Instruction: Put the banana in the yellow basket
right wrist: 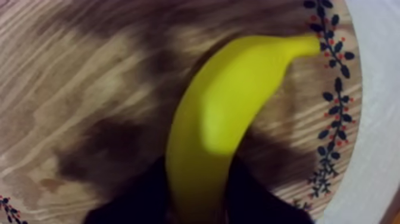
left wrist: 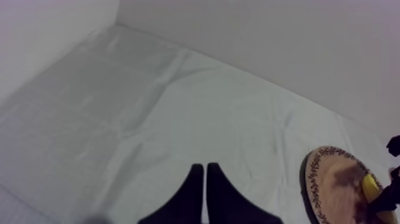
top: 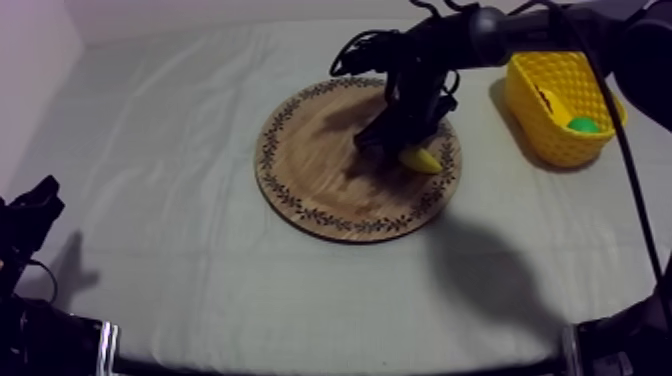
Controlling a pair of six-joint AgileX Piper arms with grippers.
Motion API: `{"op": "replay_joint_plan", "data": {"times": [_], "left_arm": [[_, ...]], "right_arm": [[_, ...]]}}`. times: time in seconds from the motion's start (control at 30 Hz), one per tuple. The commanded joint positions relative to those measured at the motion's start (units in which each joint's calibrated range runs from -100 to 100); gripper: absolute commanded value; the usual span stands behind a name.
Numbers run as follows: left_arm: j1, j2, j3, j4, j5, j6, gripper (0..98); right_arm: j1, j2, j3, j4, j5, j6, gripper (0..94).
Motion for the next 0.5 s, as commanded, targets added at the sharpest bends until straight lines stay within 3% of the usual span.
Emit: {"op": "replay_joint_plan", "data": {"times": [0.0, 0.27, 0.47], "left_arm": [[-0.01, 0.03, 0.04, 0.0, 0.01, -0.01, 0.1], [-0.01, 0.03, 0.04, 0.0, 0.01, -0.01, 0.1], [-0.01, 0.03, 0.04, 0.0, 0.01, -0.01, 0.1]], "right_arm": [[-0.07, 0.16, -0.01, 0.24, 0.61, -0.65, 8.6], [0.47, -5.92, 2.61, 0.85, 1.63, -0.76, 3.6], [3.81, -17.72, 4.78, 0.18, 4.77, 2.38, 3.4]]}}
